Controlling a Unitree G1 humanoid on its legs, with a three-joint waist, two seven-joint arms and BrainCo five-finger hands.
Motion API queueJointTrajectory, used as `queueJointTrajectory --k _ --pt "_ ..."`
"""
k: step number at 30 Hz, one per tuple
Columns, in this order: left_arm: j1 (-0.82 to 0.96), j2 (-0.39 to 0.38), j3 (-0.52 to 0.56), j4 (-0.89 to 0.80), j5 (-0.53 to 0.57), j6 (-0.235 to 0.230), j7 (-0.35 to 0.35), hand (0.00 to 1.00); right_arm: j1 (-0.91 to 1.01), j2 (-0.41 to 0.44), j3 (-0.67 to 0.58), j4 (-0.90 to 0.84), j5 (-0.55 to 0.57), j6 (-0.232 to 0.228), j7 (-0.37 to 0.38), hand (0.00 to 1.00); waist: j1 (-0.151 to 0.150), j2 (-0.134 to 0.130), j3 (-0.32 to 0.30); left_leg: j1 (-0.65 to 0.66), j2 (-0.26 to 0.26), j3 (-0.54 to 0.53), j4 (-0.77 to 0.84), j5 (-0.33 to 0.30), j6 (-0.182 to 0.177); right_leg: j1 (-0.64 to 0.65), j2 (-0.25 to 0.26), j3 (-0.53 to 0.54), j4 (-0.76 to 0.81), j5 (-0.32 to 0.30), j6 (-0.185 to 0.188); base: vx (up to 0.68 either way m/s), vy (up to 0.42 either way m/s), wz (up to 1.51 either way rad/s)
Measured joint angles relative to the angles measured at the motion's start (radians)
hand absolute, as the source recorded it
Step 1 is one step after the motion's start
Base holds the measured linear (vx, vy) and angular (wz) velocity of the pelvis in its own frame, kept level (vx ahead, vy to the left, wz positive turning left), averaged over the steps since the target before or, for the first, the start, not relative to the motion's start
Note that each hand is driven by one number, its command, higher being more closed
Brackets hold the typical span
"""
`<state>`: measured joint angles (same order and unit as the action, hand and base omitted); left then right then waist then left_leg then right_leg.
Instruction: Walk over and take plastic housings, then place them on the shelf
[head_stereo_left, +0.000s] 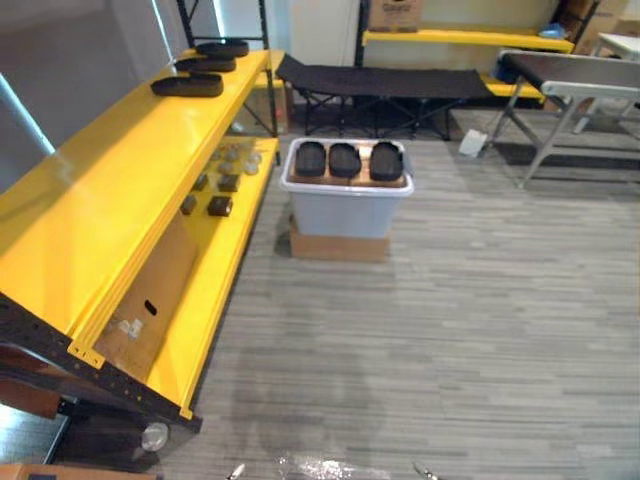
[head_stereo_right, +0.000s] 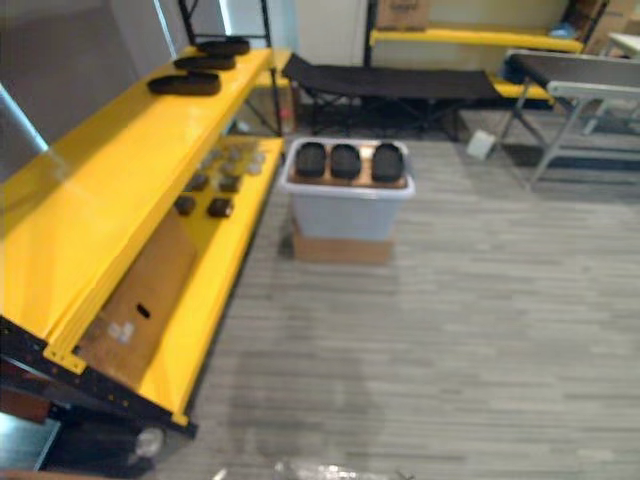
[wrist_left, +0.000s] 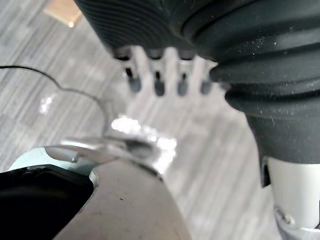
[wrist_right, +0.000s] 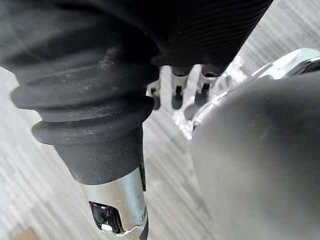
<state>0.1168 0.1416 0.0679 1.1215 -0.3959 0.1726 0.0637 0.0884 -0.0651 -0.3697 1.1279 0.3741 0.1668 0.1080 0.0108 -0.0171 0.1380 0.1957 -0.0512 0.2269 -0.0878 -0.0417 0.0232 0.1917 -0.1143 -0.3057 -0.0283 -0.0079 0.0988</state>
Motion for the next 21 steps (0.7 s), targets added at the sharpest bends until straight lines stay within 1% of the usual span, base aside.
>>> queueJointTrajectory --k 3,8,10,13,15,17,18,19,20,21 --pt "0.002 -0.002 0.0 0.001 0.0 -0.009 0.002 0.0 0.003 0.0 0.001 0.0 -0.007 -0.009 0.005 0.0 0.0 -0.001 0.001 0.001 -0.002 -0.002 -0.001 0.004 0.005 0.001 -0.002 -0.01 0.0 -0.003 0.0 -0.1 0.003 0.07" --pt "0.003 -0.002 -0.003 0.001 0.0 -0.031 -0.001 0.0 0.017 -0.002 0.008 0.001 -0.056 -0.015 0.028 0.0 -0.002 -0.006 0.002 -0.017 -0.01 -0.029 -0.002 0.005 0.005 0.005 -0.008 -0.045 -0.024 -0.002 0.001 -0.07 0.016 0.16" --pt "0.001 -0.001 -0.003 0.0 0.002 -0.033 -0.002 0.0 0.018 -0.001 0.008 0.001 -0.055 -0.018 0.03 0.0 -0.002 -0.012 0.002 -0.027 -0.015 -0.052 -0.002 0.008 0.01 0.005 -0.01 -0.061 -0.03 -0.002 0.001 0.01 0.009 0.31" --pt "-0.002 0.002 -0.004 -0.001 0.011 -0.033 -0.002 0.0 0.023 0.001 0.007 0.012 -0.05 -0.037 0.022 0.0 -0.007 -0.014 0.005 -0.044 -0.025 -0.084 -0.002 0.012 0.016 0.02 -0.016 -0.11 -0.037 0.006 0.005 0.07 0.002 0.39" --pt "-0.004 0.003 -0.004 -0.002 0.029 -0.032 -0.006 0.0 0.018 -0.001 0.008 0.026 -0.033 -0.041 0.02 0.0 -0.001 -0.015 0.004 -0.042 -0.028 -0.083 -0.002 0.015 0.02 0.022 -0.019 -0.112 -0.037 0.006 0.005 0.07 0.005 0.1" --pt "-0.009 0.005 -0.007 -0.001 0.06 -0.03 -0.009 0.0 0.014 0.001 0.007 0.025 -0.026 -0.052 0.014 0.0 -0.004 -0.018 0.006 -0.041 -0.035 -0.077 -0.002 0.014 0.018 0.022 -0.026 -0.114 -0.035 0.003 0.009 0.07 0.017 0.04" --pt "-0.01 0.008 -0.012 -0.001 0.063 -0.026 -0.012 0.0 0.015 0.002 0.005 0.025 -0.037 -0.062 0.02 0.0 -0.01 -0.024 0.013 -0.042 -0.04 -0.072 -0.002 0.009 0.014 0.017 -0.04 -0.124 -0.007 -0.016 0.019 0.05 0.024 0.15" --pt "-0.01 0.008 -0.014 -0.001 0.066 -0.021 -0.017 0.0 0.016 0.002 0.003 0.022 -0.04 -0.07 0.023 0.0 -0.021 -0.022 0.019 -0.038 -0.041 -0.071 -0.002 0.003 0.015 0.01 -0.048 -0.129 0.031 -0.036 0.023 0.06 0.047 0.32" --pt "-0.013 0.009 -0.019 -0.001 0.082 -0.016 -0.026 0.0 0.02 0.002 -0.001 0.018 -0.043 -0.084 0.024 0.0 -0.032 -0.019 0.023 -0.034 -0.042 -0.069 -0.001 -0.011 0.026 -0.027 -0.073 -0.132 0.136 -0.08 0.031 0.06 0.08 0.16" --pt "-0.02 0.008 -0.04 -0.005 0.089 -0.018 -0.026 0.0 0.016 -0.002 -0.002 0.011 -0.025 -0.09 0.024 0.0 -0.022 -0.008 0.041 -0.021 -0.034 -0.056 0.001 -0.01 0.03 -0.098 -0.099 -0.114 0.301 -0.104 0.015 0.07 0.106 -0.02"
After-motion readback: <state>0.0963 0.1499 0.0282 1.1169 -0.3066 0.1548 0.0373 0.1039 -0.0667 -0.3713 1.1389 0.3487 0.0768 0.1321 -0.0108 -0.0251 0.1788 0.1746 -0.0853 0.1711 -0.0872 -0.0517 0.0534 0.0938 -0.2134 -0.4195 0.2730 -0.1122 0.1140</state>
